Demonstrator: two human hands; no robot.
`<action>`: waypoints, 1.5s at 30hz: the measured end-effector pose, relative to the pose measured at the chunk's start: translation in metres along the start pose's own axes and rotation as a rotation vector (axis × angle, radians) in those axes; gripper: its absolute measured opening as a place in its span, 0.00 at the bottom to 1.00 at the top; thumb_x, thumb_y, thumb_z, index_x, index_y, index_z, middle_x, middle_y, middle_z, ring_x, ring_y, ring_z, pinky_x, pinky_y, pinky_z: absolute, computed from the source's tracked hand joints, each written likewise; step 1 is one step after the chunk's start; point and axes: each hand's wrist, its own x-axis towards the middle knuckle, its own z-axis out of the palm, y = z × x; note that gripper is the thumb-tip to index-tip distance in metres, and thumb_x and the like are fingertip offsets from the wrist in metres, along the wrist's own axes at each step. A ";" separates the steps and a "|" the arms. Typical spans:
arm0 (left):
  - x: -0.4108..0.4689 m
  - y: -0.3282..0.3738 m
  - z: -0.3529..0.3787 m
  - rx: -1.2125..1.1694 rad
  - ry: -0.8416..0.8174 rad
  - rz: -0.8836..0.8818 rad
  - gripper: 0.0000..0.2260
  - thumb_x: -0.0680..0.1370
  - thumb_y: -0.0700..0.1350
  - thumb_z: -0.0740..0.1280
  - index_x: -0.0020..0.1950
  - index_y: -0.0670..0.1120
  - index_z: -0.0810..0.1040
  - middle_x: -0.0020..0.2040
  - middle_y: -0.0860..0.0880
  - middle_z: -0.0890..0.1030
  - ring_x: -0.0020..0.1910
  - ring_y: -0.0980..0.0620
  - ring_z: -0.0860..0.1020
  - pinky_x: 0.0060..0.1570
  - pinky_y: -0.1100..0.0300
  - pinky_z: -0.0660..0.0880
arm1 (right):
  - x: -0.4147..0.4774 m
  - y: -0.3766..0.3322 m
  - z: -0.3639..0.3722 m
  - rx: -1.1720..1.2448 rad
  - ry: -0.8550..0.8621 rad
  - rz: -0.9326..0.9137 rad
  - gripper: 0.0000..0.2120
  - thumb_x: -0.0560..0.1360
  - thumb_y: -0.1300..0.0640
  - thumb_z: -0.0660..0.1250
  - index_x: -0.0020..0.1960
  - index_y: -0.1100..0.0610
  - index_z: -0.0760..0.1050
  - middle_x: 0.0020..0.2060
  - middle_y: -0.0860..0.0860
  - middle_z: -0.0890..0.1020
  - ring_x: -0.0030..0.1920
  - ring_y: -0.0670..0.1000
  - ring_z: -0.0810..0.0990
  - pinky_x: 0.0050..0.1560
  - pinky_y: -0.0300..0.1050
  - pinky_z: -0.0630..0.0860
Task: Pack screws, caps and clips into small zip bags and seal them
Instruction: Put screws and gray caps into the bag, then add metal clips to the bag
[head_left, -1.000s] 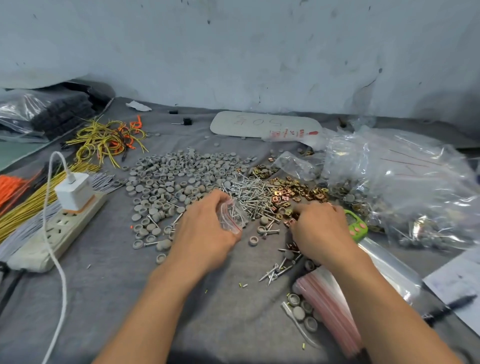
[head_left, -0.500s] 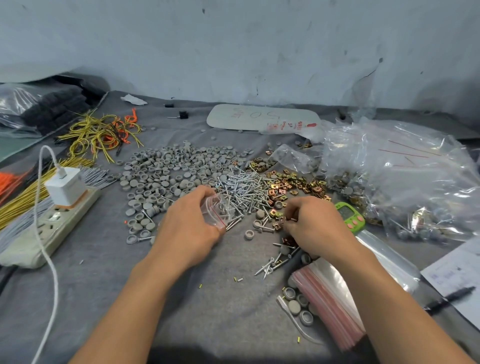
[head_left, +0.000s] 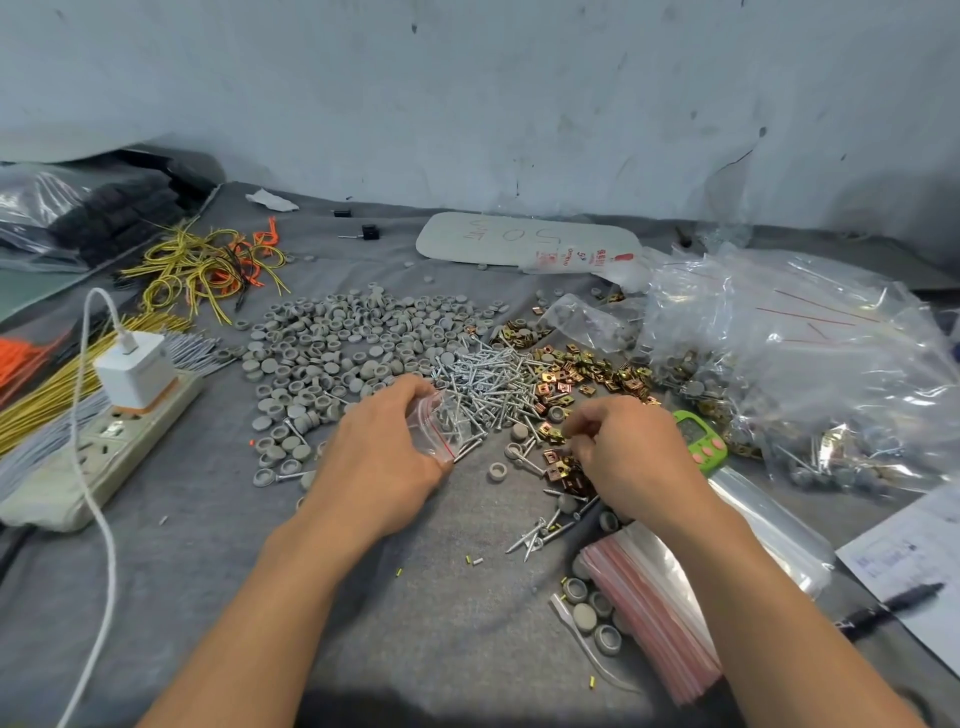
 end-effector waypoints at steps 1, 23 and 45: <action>0.000 0.000 0.000 -0.003 -0.002 -0.003 0.23 0.71 0.49 0.79 0.60 0.61 0.72 0.53 0.58 0.79 0.50 0.54 0.77 0.47 0.56 0.71 | -0.001 -0.001 -0.001 0.002 -0.035 -0.021 0.07 0.79 0.56 0.69 0.50 0.45 0.83 0.45 0.44 0.85 0.45 0.48 0.82 0.58 0.46 0.77; -0.004 0.013 0.007 0.034 -0.009 0.050 0.22 0.71 0.49 0.77 0.59 0.61 0.72 0.52 0.57 0.79 0.47 0.54 0.76 0.44 0.56 0.70 | -0.010 -0.011 -0.002 0.769 -0.010 -0.024 0.11 0.80 0.58 0.71 0.39 0.53 0.86 0.31 0.49 0.85 0.27 0.45 0.72 0.30 0.38 0.71; -0.013 0.026 0.008 -0.190 -0.035 0.124 0.22 0.66 0.48 0.81 0.53 0.62 0.74 0.43 0.60 0.82 0.40 0.62 0.78 0.32 0.70 0.68 | -0.017 -0.065 0.010 1.050 -0.170 -0.064 0.11 0.76 0.64 0.73 0.40 0.51 0.89 0.35 0.50 0.87 0.32 0.41 0.83 0.31 0.34 0.76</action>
